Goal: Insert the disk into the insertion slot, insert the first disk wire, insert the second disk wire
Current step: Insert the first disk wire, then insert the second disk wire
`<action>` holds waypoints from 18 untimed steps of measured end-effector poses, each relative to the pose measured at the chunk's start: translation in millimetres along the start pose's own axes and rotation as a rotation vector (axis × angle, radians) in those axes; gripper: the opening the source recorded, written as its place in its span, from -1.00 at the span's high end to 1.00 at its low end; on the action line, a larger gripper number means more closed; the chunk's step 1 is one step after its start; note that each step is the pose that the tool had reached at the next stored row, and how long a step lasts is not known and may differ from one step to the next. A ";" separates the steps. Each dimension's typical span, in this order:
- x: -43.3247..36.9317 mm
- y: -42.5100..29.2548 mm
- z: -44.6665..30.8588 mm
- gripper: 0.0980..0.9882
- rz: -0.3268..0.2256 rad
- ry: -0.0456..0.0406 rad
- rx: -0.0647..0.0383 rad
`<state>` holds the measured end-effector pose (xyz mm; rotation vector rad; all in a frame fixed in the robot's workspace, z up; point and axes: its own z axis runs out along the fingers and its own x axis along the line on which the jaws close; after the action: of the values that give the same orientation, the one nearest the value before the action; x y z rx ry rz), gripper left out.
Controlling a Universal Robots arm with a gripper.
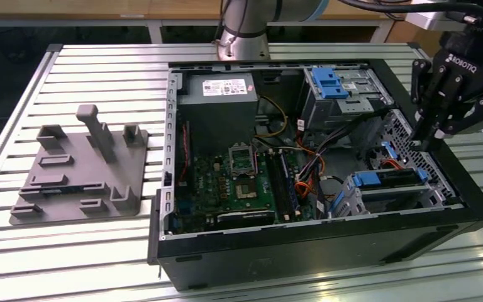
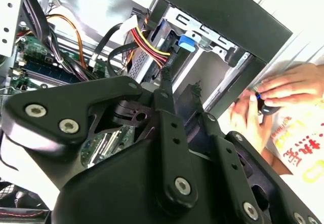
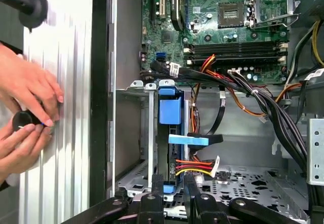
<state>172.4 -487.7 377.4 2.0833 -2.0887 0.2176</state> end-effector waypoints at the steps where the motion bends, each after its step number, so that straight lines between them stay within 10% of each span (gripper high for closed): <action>1: -1.3 0.0 -0.3 0.52 0.000 0.0061 0.000; 6: -2.2 0.0 -0.5 0.11 0.000 0.0107 0.000; 18: -3.6 1.4 -0.7 0.11 0.001 0.0106 0.002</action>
<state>171.0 -484.1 377.3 2.0780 -2.0841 0.2305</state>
